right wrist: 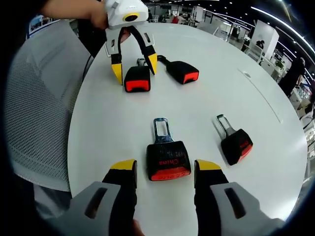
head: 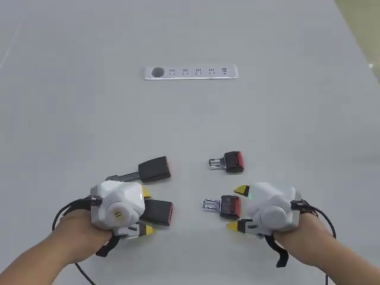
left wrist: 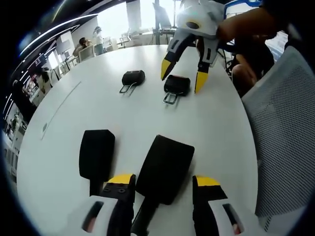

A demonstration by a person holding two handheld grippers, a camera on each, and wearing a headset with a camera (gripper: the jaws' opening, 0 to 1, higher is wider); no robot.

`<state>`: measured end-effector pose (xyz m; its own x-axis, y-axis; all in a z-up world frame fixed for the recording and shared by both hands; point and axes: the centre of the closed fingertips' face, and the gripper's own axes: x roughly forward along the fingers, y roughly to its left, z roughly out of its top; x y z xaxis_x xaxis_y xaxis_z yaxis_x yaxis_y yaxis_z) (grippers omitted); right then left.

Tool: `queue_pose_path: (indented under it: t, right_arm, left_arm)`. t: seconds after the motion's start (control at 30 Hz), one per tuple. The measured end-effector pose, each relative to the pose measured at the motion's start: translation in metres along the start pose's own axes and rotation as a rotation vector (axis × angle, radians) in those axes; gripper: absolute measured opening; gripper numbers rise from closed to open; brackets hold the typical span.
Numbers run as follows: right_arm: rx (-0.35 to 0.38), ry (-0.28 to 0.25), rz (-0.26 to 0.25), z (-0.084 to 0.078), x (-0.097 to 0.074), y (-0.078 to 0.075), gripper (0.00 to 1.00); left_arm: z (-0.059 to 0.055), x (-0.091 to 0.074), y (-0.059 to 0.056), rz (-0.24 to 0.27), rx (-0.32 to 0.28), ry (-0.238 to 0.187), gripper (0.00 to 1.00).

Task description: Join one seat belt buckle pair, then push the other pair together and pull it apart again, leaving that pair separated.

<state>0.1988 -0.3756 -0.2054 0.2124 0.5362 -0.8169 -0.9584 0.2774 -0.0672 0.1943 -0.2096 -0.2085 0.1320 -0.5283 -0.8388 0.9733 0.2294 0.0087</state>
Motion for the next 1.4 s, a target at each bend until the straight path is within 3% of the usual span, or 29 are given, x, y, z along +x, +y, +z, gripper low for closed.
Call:
queue_pose_path:
  t: [0.23,0.67,0.9,1.1,1.4]
  right_arm:
    - [-0.003,0.007,0.036,0.0007,0.0059,-0.0015,0.44]
    - [-0.014,0.044,0.149,-0.0039,0.0085,0.0005,0.35]
    - [-0.032,0.053,0.159,-0.0053,0.0089,0.0004,0.34]
    - [-0.070,0.102,0.148,-0.0046,0.0093,0.0015,0.34]
    - [-0.092,0.091,0.165,-0.0027,0.0072,0.0033,0.34]
  left_arm:
    - [-0.0009,0.0004,0.0010,-0.015,-0.028,0.003,0.46]
    - [-0.0016,0.0004,0.0044,-0.011,-0.038,0.026,0.39]
    - [-0.0036,0.0006,0.0051,0.011,-0.080,0.038,0.38]
    - [-0.0005,-0.0023,0.0028,0.040,-0.125,0.046,0.36]
    - [-0.0003,-0.0045,0.0022,0.046,-0.142,0.046,0.35]
